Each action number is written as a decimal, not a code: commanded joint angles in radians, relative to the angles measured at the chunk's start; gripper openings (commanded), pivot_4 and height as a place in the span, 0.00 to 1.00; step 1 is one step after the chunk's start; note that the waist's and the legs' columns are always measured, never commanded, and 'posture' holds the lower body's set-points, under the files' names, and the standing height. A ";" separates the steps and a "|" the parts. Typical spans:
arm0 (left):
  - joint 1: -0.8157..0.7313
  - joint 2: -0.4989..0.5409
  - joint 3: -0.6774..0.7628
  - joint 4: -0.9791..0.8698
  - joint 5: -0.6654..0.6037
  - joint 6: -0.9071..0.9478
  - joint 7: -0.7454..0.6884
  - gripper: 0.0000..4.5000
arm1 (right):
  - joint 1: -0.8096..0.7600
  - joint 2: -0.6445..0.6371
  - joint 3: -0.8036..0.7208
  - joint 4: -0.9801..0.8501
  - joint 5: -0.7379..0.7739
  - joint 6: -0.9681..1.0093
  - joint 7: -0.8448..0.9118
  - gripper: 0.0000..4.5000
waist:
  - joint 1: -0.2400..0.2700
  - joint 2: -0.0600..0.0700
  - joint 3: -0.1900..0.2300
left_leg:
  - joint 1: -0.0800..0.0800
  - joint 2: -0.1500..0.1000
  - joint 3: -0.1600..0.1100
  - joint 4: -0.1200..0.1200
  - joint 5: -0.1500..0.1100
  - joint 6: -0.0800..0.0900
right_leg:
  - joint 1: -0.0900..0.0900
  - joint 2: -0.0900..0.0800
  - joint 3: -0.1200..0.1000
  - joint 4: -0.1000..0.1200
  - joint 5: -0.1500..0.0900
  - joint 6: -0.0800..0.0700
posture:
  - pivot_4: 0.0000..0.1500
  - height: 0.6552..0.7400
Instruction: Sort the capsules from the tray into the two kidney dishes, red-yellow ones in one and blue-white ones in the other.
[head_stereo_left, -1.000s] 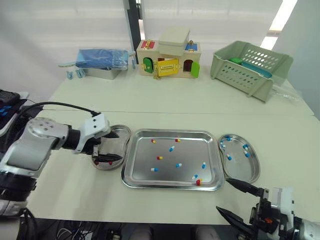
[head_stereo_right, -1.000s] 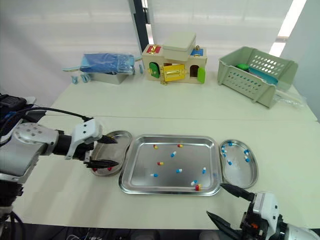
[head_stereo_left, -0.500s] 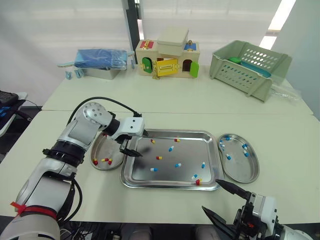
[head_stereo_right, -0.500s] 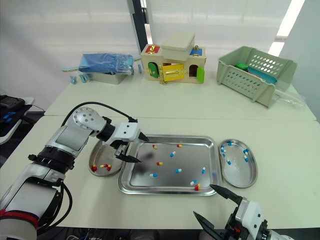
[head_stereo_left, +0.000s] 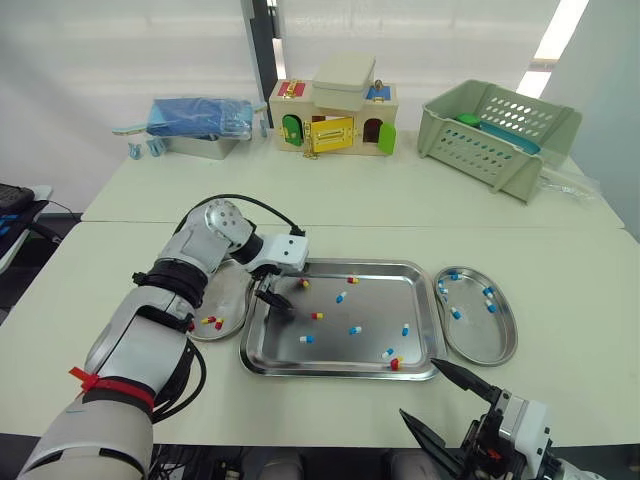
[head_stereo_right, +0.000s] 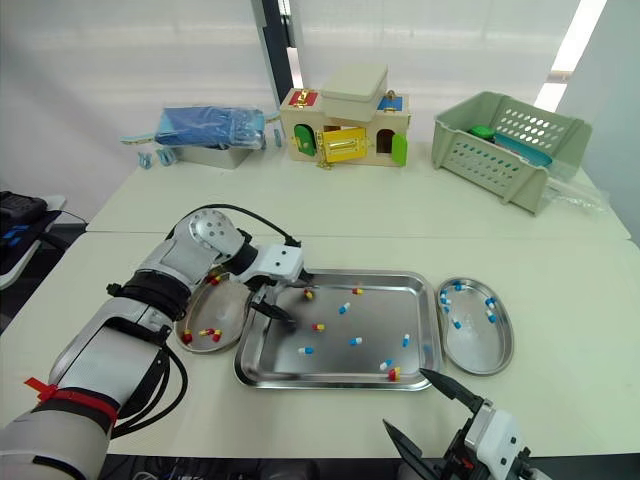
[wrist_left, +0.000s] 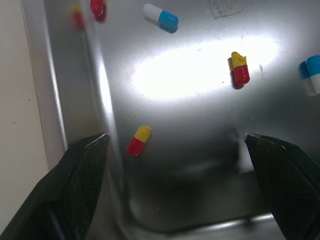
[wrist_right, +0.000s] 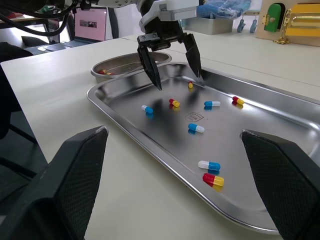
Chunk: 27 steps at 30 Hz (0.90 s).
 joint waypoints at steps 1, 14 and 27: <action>-0.041 -0.014 0.002 0.033 0.023 0.018 0.000 1.00 | 0.009 -0.008 0.010 -0.015 -0.003 -0.024 -0.017 1.00 | 0.000 0.000 0.000 | 0.000 0.000 0.000 0.000 0.000 0.000 | 0.000 0.000 0.000 0.000 0.000 0.000 | 1.00 1.00; -0.054 -0.045 -0.007 0.080 0.080 0.054 -0.009 0.29 | 0.004 -0.029 0.021 -0.016 -0.004 -0.019 -0.059 1.00 | -0.003 0.000 0.000 | 0.000 0.000 -0.001 0.000 0.000 0.000 | 0.000 0.000 0.000 0.000 0.000 0.000 | 1.00 1.00; -0.046 -0.035 0.001 0.057 0.079 0.054 -0.024 0.01 | -0.010 -0.045 0.026 -0.003 0.001 -0.020 -0.066 1.00 | -0.003 0.000 0.000 | 0.001 0.000 -0.001 0.000 0.000 0.000 | 0.001 0.000 0.000 0.000 0.000 0.000 | 1.00 1.00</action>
